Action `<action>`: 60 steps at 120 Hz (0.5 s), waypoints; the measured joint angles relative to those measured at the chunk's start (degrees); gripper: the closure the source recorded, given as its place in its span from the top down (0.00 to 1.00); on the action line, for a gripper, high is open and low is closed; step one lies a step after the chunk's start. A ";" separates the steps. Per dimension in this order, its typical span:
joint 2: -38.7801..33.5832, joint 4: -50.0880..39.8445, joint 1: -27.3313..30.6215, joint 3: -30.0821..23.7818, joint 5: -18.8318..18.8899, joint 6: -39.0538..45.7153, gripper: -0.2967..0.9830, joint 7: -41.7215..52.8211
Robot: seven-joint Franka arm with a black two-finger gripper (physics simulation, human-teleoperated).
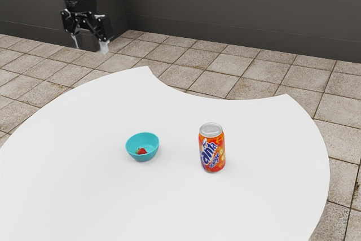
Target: Take strawberry from the bowl
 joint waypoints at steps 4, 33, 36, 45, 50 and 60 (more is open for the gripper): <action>0.01 0.04 -0.17 -0.02 -0.01 -0.03 0.75 -0.05; 0.07 0.59 -0.59 -0.05 -0.47 -0.08 0.75 -0.34; 0.00 0.21 -0.93 -0.03 -0.49 0.28 0.75 -0.37; -0.75 -6.94 -1.98 0.04 -0.54 3.37 0.75 -0.47; -1.40 -11.39 -2.24 0.15 -0.57 5.71 0.75 -1.02; -2.21 -16.94 -2.03 0.37 -0.53 10.55 0.75 -4.74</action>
